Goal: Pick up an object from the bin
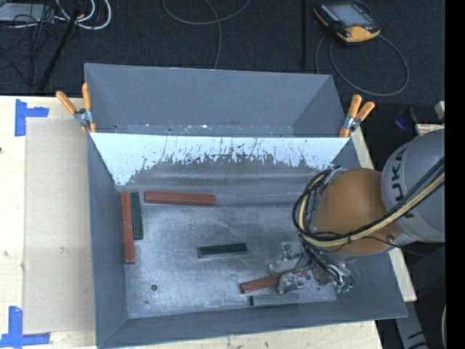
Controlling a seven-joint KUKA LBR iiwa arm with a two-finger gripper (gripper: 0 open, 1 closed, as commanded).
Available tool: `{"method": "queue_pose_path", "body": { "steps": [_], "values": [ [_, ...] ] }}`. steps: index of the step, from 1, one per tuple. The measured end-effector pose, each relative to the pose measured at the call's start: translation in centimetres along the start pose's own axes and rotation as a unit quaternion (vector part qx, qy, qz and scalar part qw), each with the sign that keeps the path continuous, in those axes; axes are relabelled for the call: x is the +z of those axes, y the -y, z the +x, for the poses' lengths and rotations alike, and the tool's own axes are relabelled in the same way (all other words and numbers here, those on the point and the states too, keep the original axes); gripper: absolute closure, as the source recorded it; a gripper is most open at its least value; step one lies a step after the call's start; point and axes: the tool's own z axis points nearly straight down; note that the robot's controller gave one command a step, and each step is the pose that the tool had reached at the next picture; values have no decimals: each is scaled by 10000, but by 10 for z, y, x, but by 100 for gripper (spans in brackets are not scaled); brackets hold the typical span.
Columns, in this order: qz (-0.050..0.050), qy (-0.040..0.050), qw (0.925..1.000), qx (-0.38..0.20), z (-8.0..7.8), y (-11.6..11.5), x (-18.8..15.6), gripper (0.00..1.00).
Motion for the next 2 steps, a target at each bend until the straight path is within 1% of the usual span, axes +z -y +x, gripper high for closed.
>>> {"method": "queue_pose_path", "body": {
  "steps": [1, 2],
  "values": [
    [0, 0, 10000, -2, 0, 0, 0, 100],
    [-6, -79, 10000, 57, -31, 23, -190, 100]
  ]
}}
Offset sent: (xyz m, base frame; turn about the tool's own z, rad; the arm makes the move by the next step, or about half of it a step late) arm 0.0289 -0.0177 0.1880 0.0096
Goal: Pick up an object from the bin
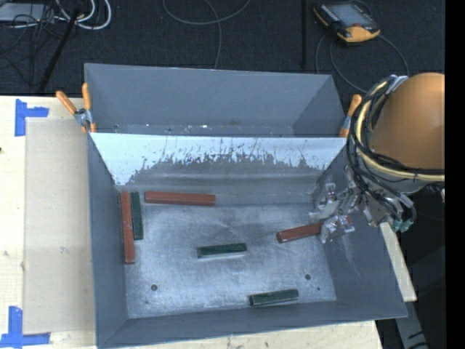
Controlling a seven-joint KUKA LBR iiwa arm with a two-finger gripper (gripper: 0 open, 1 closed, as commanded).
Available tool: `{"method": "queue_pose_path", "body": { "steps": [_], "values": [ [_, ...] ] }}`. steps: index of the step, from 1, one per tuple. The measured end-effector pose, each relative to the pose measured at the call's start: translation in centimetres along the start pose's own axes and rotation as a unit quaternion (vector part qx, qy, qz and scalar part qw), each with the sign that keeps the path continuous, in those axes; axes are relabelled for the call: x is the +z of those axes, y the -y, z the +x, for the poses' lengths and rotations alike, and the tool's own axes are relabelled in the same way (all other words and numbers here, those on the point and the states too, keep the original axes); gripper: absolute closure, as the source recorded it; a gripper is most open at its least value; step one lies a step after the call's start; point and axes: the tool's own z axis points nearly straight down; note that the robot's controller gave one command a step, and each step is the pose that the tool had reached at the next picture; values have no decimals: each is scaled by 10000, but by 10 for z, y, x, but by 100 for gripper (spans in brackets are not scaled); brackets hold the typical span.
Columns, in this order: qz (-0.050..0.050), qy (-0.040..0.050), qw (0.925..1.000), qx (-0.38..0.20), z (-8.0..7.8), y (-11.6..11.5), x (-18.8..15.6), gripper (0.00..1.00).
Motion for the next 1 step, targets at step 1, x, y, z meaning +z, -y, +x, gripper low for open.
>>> {"method": "queue_pose_path", "body": {
  "steps": [1],
  "values": [
    [5, 17, 10000, 1, -1, 0, -1, 100]
  ]
}}
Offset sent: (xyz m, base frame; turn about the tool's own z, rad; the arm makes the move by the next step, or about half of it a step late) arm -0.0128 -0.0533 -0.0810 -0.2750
